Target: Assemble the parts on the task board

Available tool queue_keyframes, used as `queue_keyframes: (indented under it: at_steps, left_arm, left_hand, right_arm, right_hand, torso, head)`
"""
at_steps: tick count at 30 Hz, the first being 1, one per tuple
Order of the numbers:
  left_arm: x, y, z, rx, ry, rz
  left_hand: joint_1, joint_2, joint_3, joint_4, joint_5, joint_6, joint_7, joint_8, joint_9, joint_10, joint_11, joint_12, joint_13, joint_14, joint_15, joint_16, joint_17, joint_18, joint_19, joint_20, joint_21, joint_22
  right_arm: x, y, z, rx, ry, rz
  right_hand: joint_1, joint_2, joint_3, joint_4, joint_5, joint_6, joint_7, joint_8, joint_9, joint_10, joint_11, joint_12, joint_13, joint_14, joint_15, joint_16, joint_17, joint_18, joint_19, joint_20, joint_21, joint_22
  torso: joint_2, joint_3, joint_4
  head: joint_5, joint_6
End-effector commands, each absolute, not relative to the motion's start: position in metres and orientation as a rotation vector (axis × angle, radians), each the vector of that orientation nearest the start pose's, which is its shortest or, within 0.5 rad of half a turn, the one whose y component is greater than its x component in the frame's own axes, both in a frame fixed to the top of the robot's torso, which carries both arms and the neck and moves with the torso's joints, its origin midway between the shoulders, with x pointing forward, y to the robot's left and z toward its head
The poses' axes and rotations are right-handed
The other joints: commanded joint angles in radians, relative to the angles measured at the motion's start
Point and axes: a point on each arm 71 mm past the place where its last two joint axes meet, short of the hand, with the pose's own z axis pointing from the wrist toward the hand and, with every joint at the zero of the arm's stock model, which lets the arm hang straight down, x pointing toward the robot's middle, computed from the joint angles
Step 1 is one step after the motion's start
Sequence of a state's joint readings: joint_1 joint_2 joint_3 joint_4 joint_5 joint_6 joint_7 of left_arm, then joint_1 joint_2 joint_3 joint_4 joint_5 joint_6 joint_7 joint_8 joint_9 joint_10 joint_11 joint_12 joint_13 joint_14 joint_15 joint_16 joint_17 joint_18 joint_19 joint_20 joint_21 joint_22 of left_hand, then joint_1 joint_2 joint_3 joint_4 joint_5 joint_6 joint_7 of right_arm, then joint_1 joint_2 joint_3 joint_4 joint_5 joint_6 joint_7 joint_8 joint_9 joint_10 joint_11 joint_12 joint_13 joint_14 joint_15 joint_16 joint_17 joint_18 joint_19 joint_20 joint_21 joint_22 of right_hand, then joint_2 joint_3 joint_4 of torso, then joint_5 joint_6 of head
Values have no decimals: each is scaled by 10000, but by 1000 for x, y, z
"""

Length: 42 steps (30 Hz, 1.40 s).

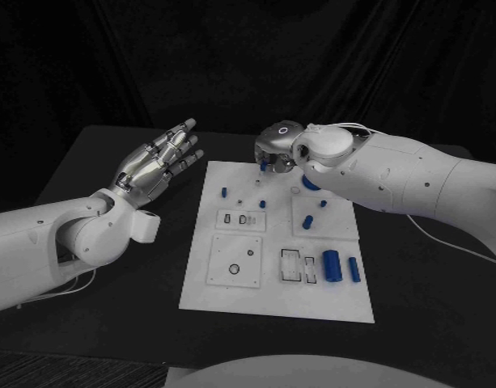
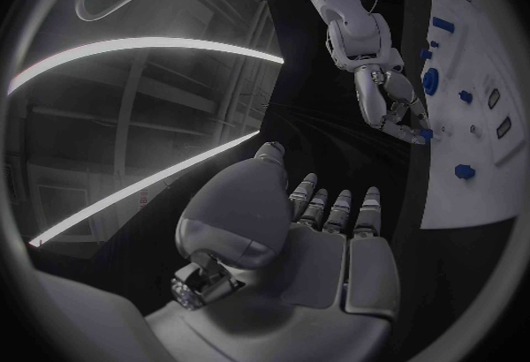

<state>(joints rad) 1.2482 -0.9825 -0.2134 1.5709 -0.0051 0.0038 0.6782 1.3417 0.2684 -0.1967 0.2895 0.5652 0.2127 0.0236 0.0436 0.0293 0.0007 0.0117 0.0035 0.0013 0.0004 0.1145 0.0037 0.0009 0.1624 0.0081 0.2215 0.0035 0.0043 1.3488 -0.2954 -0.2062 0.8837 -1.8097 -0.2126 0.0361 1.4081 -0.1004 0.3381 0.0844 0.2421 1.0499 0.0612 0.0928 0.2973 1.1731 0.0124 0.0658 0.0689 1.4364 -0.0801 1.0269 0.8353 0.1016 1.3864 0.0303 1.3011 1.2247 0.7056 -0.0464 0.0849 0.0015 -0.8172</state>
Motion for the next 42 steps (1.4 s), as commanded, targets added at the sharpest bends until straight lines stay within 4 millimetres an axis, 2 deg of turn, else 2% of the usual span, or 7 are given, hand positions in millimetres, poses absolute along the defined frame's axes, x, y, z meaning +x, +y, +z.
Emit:
queue_keyframes:
  at_steps: [1,32,36,39,40,41,42]
  left_arm:
    - [454,254,-184,-8940,12682,-19113]
    - [457,254,-186,-8993,12848,-19086]
    - [457,254,-186,-9005,12876,-19075]
    - [457,254,-186,-9011,12893,-19069]
    - [457,254,-186,-9013,12898,-19067]
    - [457,254,-187,-9015,12905,-19065]
    - [457,254,-187,-9018,12911,-19063]
  left_hand:
    - [87,-1,57,-8,64,27,71,-38,11,-7,2,-35,-13,-4,17,-37,-9,150,-24,39,23,1]
    - [88,21,66,-1,55,97,145,-17,22,-7,18,-35,-13,-4,22,-37,-9,154,-13,52,35,9]
    - [88,21,66,-1,55,97,145,-17,22,-7,18,-35,-13,-4,22,-37,-9,154,-13,52,35,9]
    - [89,25,68,-1,56,88,154,-18,20,-7,21,-35,-13,-4,24,-37,-9,155,-12,56,35,10]
    - [89,25,69,-1,56,86,155,-18,20,-7,22,-35,-13,-4,25,-37,-9,155,-11,56,36,10]
    - [89,25,69,-1,56,86,155,-18,20,-7,22,-35,-13,-4,25,-37,-9,155,-11,56,36,10]
    - [89,25,69,-1,56,86,155,-18,20,-7,22,-35,-13,-4,25,-37,-9,155,-11,56,36,10]
  right_arm:
    - [578,-82,-185,-7679,15654,3359]
    - [575,-80,-187,-7864,15848,3483]
    - [575,-80,-188,-7853,15990,3387]
    - [575,-81,-188,-7811,16073,3295]
    - [575,-81,-188,-7785,16080,3265]
    - [575,-82,-188,-7751,16084,3228]
    - [576,-82,-188,-7711,16089,3185]
  right_hand:
    - [-78,9,54,2,-39,-93,0,-36,-17,-74,-1,-33,-6,-38,54,26,-5,-182,-42,56,4,-11]
    - [-116,-74,88,29,-122,-269,8,-190,-52,-219,27,-47,-11,-134,81,-62,-105,-167,-109,83,-57,-38]
    - [-155,-123,101,60,-163,-370,11,-258,-75,-346,40,-57,-17,-180,95,-108,-157,-153,-157,95,-111,-77]
    - [-222,-221,117,114,-281,-939,-2,-333,-223,-746,121,-53,-36,-293,152,-225,-283,-128,-256,137,-225,-163]
    - [-233,-256,131,125,-304,-1203,-69,-319,-307,-922,157,-47,-37,-330,194,-261,-321,-116,-288,149,-264,-186]
    - [-248,-321,91,118,-420,-1722,-450,-315,-469,-1502,301,-52,-50,-443,269,-398,-474,-101,-393,233,-396,-298]
    - [-245,-328,35,95,-471,-1996,-598,-318,-568,-1857,337,-53,-49,-512,298,-471,-556,-85,-448,275,-466,-346]
  torso:
    - [-1,-1,-5]
    - [-4,-3,0]
    - [-4,-5,-2]
    - [-6,-4,-2]
    - [-7,-4,-3]
    - [-7,-4,-3]
    - [-6,-3,-2]
  head:
    - [4,-28]
    - [-1,-194]
    - [-5,-217]
    - [-7,-227]
    - [-5,-239]
    - [-5,-239]
    - [-1,-248]
